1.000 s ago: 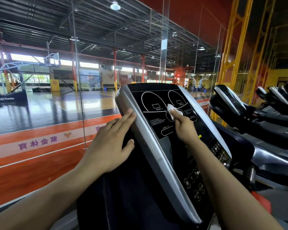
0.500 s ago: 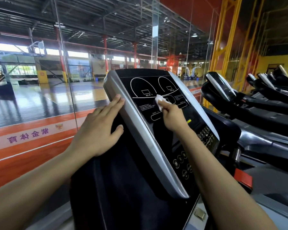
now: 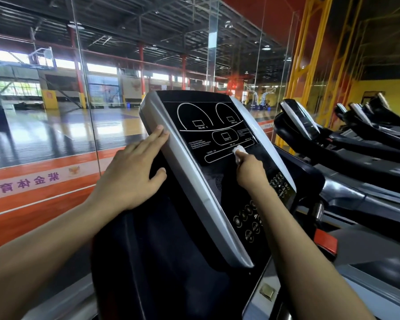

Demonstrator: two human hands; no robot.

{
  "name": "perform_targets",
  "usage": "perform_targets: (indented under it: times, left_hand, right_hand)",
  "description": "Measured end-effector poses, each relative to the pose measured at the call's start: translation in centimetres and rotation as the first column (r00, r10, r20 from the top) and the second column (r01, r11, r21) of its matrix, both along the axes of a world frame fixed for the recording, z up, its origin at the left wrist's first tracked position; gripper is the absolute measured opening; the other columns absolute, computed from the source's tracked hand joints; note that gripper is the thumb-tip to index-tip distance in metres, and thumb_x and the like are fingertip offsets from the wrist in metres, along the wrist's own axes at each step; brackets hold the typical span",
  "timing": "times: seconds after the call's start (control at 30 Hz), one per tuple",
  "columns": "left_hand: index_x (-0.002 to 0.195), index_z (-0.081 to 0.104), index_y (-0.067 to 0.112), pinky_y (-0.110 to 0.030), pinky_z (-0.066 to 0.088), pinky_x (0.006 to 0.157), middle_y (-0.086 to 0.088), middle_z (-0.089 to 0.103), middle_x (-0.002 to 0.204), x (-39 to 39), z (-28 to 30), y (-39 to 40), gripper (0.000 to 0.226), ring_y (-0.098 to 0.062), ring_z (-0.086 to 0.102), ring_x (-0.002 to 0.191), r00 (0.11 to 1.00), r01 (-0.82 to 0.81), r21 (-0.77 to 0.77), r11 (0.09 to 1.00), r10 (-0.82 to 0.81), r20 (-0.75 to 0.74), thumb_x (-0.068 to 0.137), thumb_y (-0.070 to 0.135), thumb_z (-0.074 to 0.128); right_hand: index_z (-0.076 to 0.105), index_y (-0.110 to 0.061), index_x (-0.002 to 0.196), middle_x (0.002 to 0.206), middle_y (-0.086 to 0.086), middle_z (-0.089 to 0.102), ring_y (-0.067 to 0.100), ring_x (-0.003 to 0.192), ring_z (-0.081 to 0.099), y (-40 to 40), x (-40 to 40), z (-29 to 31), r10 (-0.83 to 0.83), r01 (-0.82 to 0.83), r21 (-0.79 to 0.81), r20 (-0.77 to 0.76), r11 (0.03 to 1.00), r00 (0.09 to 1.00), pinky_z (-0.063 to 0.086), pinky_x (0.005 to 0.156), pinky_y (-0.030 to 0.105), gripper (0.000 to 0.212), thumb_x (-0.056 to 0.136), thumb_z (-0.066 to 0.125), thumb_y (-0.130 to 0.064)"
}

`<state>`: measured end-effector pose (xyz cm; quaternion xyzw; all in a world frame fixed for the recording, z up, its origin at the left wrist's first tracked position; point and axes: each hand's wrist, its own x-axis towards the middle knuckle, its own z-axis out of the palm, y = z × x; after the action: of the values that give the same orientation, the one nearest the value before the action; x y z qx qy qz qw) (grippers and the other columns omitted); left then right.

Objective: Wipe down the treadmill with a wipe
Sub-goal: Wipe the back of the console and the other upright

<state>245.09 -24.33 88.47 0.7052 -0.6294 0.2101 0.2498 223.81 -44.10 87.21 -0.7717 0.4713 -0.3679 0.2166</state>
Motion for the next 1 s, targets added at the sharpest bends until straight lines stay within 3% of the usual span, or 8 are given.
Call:
perform_targets:
  times: [0.23, 0.3, 0.37, 0.57, 0.73, 0.8, 0.9, 1.0]
  left_hand:
    - [0.164, 0.007, 0.036, -0.047, 0.027, 0.122, 0.021, -0.002, 0.169, 0.2, -0.1, -0.3, 0.078, -0.027, 0.03, 0.15, 0.999, -0.005, -0.003, 1.0, 0.005, 0.041, 0.096, 0.046, 0.044]
    - [0.164, 0.015, 0.032, -0.048, 0.029, 0.12, 0.015, 0.005, 0.171, 0.0, 0.1, -0.2, 0.079, -0.028, 0.031, 0.148, 0.997, -0.011, -0.024, 1.0, 0.013, 0.076, 0.09, 0.049, 0.04]
    - [0.161, 0.025, 0.033, -0.052, 0.033, 0.117, 0.007, 0.015, 0.171, -0.3, 0.2, 0.1, 0.075, -0.03, 0.032, 0.148, 0.987, 0.029, -0.032, 0.999, -0.024, 0.161, 0.089, 0.049, 0.039]
    - [0.16, 0.018, 0.046, -0.056, 0.029, 0.115, 0.01, 0.01, 0.171, -0.7, 0.2, -0.1, 0.066, -0.027, 0.018, 0.156, 0.926, 0.116, 0.097, 0.989, -0.143, 0.349, 0.096, 0.053, 0.032]
    - [0.16, 0.023, 0.044, -0.057, 0.035, 0.112, 0.011, 0.011, 0.171, -0.6, 0.5, -0.3, 0.068, -0.025, 0.017, 0.157, 0.935, 0.122, 0.092, 0.988, -0.145, 0.324, 0.093, 0.055, 0.034]
    - [0.159, 0.027, 0.041, -0.057, 0.037, 0.11, 0.009, 0.014, 0.171, -0.6, 0.5, -0.3, 0.069, -0.027, 0.02, 0.156, 0.933, 0.127, 0.085, 0.988, -0.148, 0.329, 0.093, 0.055, 0.035]
    - [0.159, 0.029, 0.039, -0.058, 0.038, 0.108, 0.007, 0.016, 0.171, -0.6, 0.5, -0.3, 0.07, -0.029, 0.022, 0.155, 0.931, 0.135, 0.083, 0.987, -0.155, 0.332, 0.091, 0.055, 0.036]
    - [0.16, 0.029, 0.039, -0.059, 0.037, 0.109, 0.007, 0.017, 0.171, -0.6, 0.4, -0.3, 0.072, -0.029, 0.022, 0.155, 0.93, 0.143, 0.07, 0.987, -0.159, 0.333, 0.09, 0.056, 0.036]
  right_hand:
    - [0.062, -0.022, 0.126, 0.102, 0.014, 0.069, 0.036, 0.088, 0.061, 9.5, 0.1, -2.0, 0.2, -0.197, -0.308, -0.02, 0.931, 0.98, 0.05, 0.08, 0.04, 0.039, 0.096, 0.045, -0.003]
    - [0.061, -0.021, 0.13, 0.117, 0.012, 0.069, 0.038, 0.102, 0.061, 10.4, -0.3, -3.1, 0.26, -0.251, -0.344, -0.02, 0.905, 0.966, 0.049, 0.092, 0.039, 0.042, 0.095, 0.047, -0.002]
    - [0.061, -0.021, 0.137, 0.128, 0.02, 0.066, 0.044, 0.118, 0.058, 8.0, -0.9, -3.0, 0.182, -0.189, -0.286, -0.051, 0.94, 0.982, 0.047, 0.105, 0.043, 0.046, 0.096, 0.048, -0.003]
    - [0.053, -0.009, 0.109, 0.079, 0.008, 0.048, 0.042, 0.102, 0.061, 0.0, -2.5, -0.4, -0.128, 0.114, -0.071, -0.23, 0.991, 0.965, 0.041, 0.073, 0.037, 0.029, 0.09, 0.037, 0.005]
    - [0.062, -0.016, 0.111, 0.089, 0.02, 0.066, 0.042, 0.087, 0.065, 5.2, -1.9, -2.2, -0.04, 0.01, -0.181, -0.162, 0.983, 0.986, 0.052, 0.076, 0.044, 0.029, 0.094, 0.044, -0.002]
    - [0.06, -0.016, 0.112, 0.076, 0.014, 0.058, 0.042, 0.081, 0.057, 9.0, -2.0, -3.2, 0.018, -0.092, -0.302, -0.239, 0.949, 0.971, 0.037, 0.067, 0.041, 0.032, 0.091, 0.043, 0.001]
    - [0.049, -0.014, 0.093, 0.065, 0.0, 0.035, 0.038, 0.077, 0.05, 10.3, -2.6, -3.8, 0.019, -0.132, -0.391, -0.279, 0.911, 0.96, 0.038, 0.086, 0.039, 0.029, 0.08, 0.043, 0.011]
    - [0.056, -0.011, 0.098, 0.078, 0.007, 0.059, 0.032, 0.081, 0.06, 7.3, -2.3, -2.7, -0.062, -0.067, -0.303, -0.397, 0.951, 0.916, 0.033, 0.115, 0.044, 0.025, 0.082, 0.049, 0.008]
